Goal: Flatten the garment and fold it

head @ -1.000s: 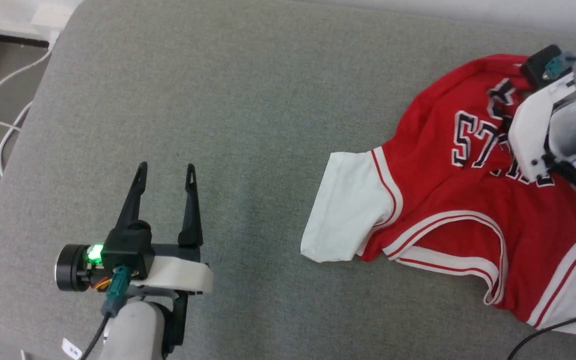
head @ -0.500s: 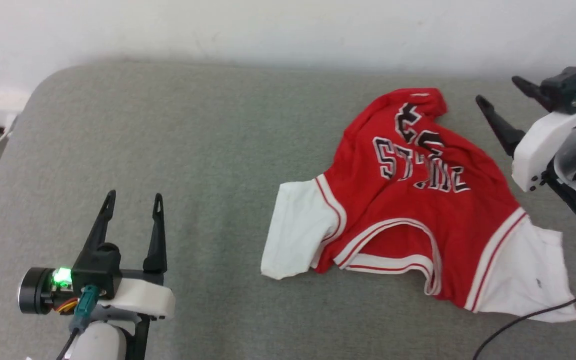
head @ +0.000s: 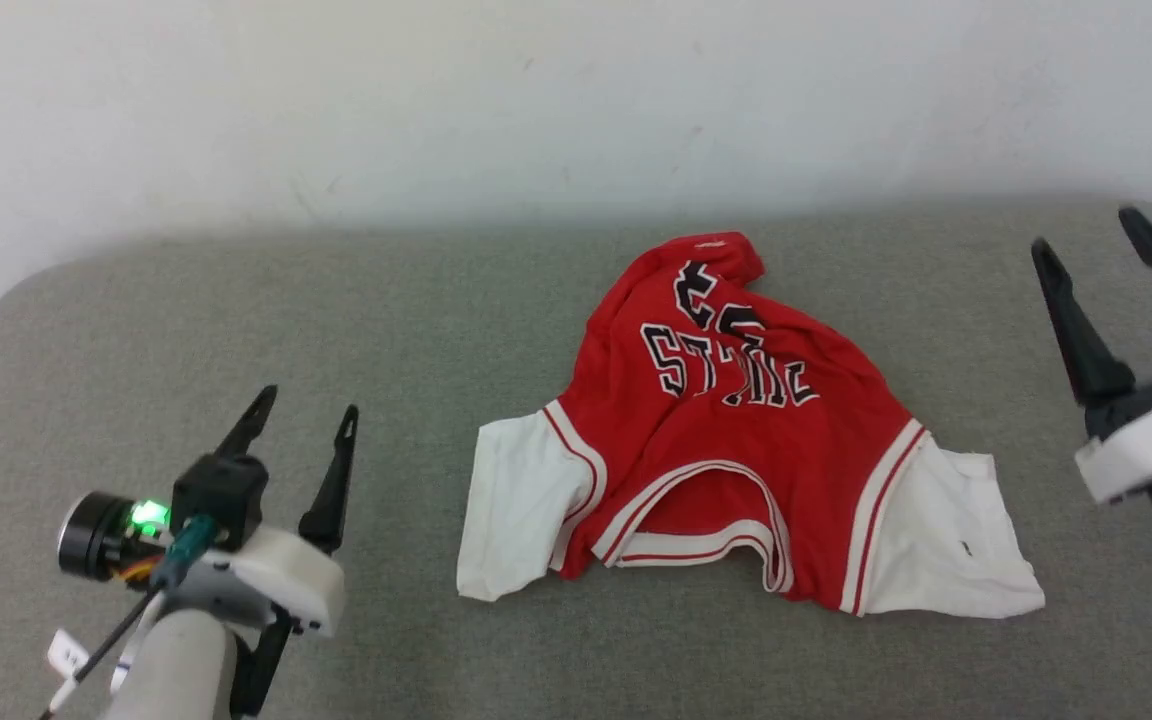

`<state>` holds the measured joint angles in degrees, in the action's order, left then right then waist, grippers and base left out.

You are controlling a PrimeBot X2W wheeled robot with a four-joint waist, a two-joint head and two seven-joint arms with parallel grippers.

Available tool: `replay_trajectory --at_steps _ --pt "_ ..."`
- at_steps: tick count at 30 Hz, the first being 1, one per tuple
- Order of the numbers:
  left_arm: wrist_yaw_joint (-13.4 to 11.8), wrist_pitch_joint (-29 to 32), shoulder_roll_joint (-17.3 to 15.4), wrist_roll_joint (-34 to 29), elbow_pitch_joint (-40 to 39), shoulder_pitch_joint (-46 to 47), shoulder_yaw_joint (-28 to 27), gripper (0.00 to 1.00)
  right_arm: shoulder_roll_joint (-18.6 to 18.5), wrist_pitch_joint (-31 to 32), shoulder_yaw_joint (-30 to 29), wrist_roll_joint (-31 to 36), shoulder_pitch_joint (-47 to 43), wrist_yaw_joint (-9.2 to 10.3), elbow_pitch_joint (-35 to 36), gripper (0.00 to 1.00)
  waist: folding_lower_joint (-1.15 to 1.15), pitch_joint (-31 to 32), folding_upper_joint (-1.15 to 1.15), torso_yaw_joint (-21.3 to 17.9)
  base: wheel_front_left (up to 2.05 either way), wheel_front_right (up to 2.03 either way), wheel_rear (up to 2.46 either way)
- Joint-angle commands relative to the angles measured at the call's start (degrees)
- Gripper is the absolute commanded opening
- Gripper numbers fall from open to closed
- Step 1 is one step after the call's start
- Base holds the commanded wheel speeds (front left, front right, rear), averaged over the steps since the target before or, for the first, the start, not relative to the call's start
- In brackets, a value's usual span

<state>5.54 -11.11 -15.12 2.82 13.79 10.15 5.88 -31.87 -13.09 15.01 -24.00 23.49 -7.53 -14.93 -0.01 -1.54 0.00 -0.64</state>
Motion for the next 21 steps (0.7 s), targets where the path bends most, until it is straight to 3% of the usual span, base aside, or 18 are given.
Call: replay_trajectory --at_steps 1,6,8,13,21 --pt "0.75 2.34 -0.70 1.15 0.44 2.20 0.96 1.00 2.54 1.68 -3.96 2.67 -4.70 0.04 4.67 1.00 0.01 0.74 0.00 -0.97 0.00 0.00 0.00" --pt "1.83 13.39 -3.24 5.07 1.25 7.02 6.59 1.00 10.08 6.76 -13.74 9.76 -17.25 0.04 15.06 1.00 0.01 -0.13 0.00 -0.86 0.00 0.00 0.00" --pt "1.88 16.16 -3.76 6.89 1.25 8.10 8.73 1.00 11.55 7.44 -14.75 11.25 -19.38 0.04 16.58 1.00 0.01 -0.40 0.00 -0.71 0.00 0.00 0.00" --pt "1.92 31.50 -8.63 19.43 0.69 14.36 20.92 1.00 18.58 8.75 -17.77 14.44 -26.25 0.04 21.32 1.00 0.01 -1.48 0.00 -0.45 0.00 0.00 0.00" --pt "1.93 51.65 -15.18 34.62 -0.37 25.63 39.14 1.00 20.19 8.24 -17.86 16.86 -27.44 0.04 21.40 1.00 0.01 -3.31 0.00 -1.25 0.00 0.00 0.00"
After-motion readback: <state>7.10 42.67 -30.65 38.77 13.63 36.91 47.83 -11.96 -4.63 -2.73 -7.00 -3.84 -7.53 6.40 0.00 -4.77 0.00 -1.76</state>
